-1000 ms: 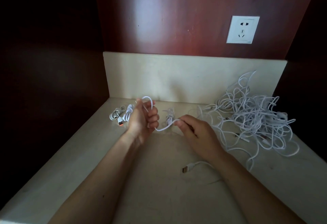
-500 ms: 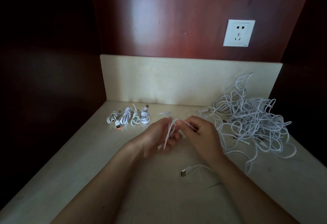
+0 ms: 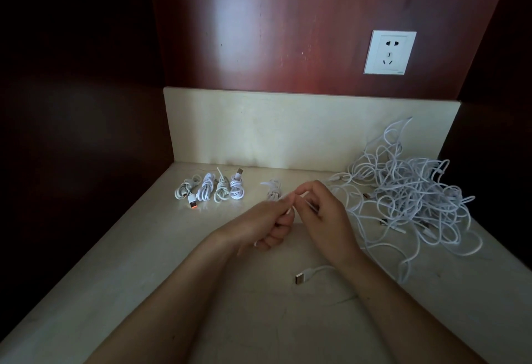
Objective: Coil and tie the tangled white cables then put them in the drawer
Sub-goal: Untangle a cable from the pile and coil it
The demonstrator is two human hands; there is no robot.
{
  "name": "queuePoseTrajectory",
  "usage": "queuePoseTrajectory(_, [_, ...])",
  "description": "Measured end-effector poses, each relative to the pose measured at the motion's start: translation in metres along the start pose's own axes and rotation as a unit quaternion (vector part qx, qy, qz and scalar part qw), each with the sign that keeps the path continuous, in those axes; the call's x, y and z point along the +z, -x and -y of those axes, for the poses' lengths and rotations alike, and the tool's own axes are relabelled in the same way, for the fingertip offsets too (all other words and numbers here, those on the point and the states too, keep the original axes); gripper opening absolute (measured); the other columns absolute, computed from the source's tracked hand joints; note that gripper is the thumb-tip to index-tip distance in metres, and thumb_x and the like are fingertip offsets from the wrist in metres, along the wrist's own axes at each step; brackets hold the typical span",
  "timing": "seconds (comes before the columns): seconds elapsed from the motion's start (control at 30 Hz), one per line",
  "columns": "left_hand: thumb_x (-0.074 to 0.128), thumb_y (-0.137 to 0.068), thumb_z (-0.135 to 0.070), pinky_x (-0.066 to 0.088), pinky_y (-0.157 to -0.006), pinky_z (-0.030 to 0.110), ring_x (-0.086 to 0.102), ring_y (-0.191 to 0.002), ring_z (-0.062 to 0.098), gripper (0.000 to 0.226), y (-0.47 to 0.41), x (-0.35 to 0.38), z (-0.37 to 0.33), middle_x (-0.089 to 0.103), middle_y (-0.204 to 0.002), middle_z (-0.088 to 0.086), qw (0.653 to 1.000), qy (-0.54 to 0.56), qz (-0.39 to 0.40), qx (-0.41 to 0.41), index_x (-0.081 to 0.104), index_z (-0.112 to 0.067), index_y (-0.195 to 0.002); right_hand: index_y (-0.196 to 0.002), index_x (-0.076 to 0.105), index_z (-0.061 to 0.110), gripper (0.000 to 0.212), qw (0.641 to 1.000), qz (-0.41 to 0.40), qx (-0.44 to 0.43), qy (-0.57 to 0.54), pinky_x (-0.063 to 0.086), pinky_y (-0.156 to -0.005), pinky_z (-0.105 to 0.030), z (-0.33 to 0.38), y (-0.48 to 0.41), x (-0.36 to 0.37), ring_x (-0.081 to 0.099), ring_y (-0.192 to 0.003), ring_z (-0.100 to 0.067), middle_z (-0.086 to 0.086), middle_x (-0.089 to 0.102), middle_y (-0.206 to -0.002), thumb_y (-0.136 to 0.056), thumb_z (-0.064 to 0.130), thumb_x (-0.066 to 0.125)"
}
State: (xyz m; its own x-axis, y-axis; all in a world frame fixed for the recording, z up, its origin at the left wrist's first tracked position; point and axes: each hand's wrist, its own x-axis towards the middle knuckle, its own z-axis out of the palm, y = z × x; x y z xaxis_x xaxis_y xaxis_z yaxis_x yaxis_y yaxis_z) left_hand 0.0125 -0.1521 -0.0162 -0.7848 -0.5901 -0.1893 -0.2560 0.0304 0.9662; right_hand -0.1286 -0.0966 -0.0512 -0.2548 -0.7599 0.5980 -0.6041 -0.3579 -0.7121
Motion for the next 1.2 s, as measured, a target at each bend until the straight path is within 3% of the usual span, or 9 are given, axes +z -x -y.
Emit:
queuePoseTrajectory(0.13, [0.025,-0.104,-0.044,0.030,-0.043,0.021,0.034,-0.039,0.009,0.059,-0.003,0.000,0.005,0.039,-0.048,0.000,0.977,-0.076,-0.158,0.124,0.053,-0.013,-0.063,-0.094,0.052,0.024,0.006,1.000,0.008,0.006,0.029,0.048,-0.062,-0.042,-0.001,0.000,-0.001,0.058,-0.062,-0.013,0.009,0.061,-0.067,-0.096,0.021,0.057])
queuePoseTrajectory(0.3, [0.024,-0.107,-0.033,0.041,-0.058,0.010,0.054,-0.054,-0.006,0.051,-0.011,-0.011,0.012,0.071,-0.084,0.005,0.931,-0.040,-0.309,0.190,0.071,-0.012,-0.107,-0.088,0.054,0.030,0.004,0.998,0.016,0.005,0.067,0.054,-0.072,-0.043,-0.003,0.001,-0.001,0.067,-0.078,-0.010,0.011,0.070,-0.079,-0.092,0.029,0.056])
queuePoseTrajectory(0.4, [0.020,-0.107,-0.039,0.054,-0.081,0.019,0.069,-0.088,0.009,0.054,-0.017,-0.021,0.012,0.075,-0.098,0.005,0.931,0.152,-0.277,0.185,0.068,-0.015,-0.108,-0.086,0.059,0.028,0.003,0.996,0.024,-0.006,0.082,0.054,-0.074,-0.041,-0.006,0.000,0.001,0.067,-0.083,-0.006,0.013,0.070,-0.083,-0.087,0.029,0.058])
queuePoseTrajectory(0.5, [0.021,-0.106,-0.042,0.060,-0.067,0.027,0.073,-0.075,0.017,0.053,-0.016,-0.019,0.005,0.074,-0.077,0.006,0.893,0.357,-0.225,0.156,0.061,-0.009,-0.095,-0.086,0.064,0.027,0.004,0.995,0.033,-0.024,0.093,0.054,-0.075,-0.040,-0.008,0.000,0.003,0.067,-0.084,-0.003,0.014,0.070,-0.084,-0.088,0.023,0.063])
queuePoseTrajectory(0.57, [0.024,-0.105,-0.045,0.056,-0.051,0.023,0.063,-0.050,0.015,0.051,-0.015,-0.016,-0.001,0.056,-0.050,0.001,0.846,0.463,-0.217,0.150,0.051,-0.012,-0.076,-0.087,0.067,0.027,0.006,0.993,0.045,-0.034,0.101,0.054,-0.076,-0.038,-0.008,0.000,0.003,0.067,-0.085,-0.001,0.015,0.070,-0.085,-0.089,0.022,0.065])
queuePoseTrajectory(0.67, [0.022,-0.104,-0.049,0.027,-0.033,0.013,0.027,-0.030,0.005,0.049,-0.012,-0.025,-0.003,0.024,-0.038,-0.008,0.810,0.508,-0.249,0.156,0.032,-0.021,-0.065,-0.091,0.070,0.028,0.008,0.990,0.068,-0.041,0.115,0.054,-0.078,-0.031,-0.005,0.001,0.002,0.066,-0.085,0.000,0.016,0.072,-0.087,-0.088,0.028,0.062])
queuePoseTrajectory(0.83, [0.022,-0.104,-0.051,0.002,-0.035,0.017,0.012,-0.028,0.004,0.060,-0.008,-0.042,0.002,0.016,-0.040,-0.009,0.776,0.533,-0.297,0.162,0.025,-0.024,-0.050,-0.102,0.073,0.029,0.023,0.978,0.118,-0.052,0.166,0.048,-0.073,-0.022,0.005,0.002,0.006,0.062,-0.079,-0.003,0.010,0.072,-0.088,-0.087,0.032,0.056])
queuePoseTrajectory(1.0, [0.024,-0.104,-0.048,0.003,-0.038,0.019,0.011,-0.032,0.006,0.049,-0.005,-0.047,0.002,0.015,-0.043,-0.009,0.782,0.493,-0.349,0.154,0.022,-0.025,-0.062,-0.099,0.075,0.022,0.032,0.963,0.121,-0.069,0.231,0.047,-0.072,-0.031,0.004,0.000,0.003,0.061,-0.077,-0.017,0.003,0.071,-0.081,-0.088,0.037,0.049])
queuePoseTrajectory(1.2, [0.026,-0.101,-0.057,0.007,-0.036,0.012,0.013,-0.030,0.003,0.049,-0.012,-0.043,0.006,0.018,-0.041,-0.009,0.854,0.409,-0.311,0.083,0.025,-0.024,-0.065,-0.098,0.067,0.018,0.035,0.963,0.131,-0.138,0.193,0.042,-0.074,-0.032,0.009,-0.001,0.000,0.054,-0.080,-0.014,0.004,0.066,-0.087,-0.099,0.037,0.038])
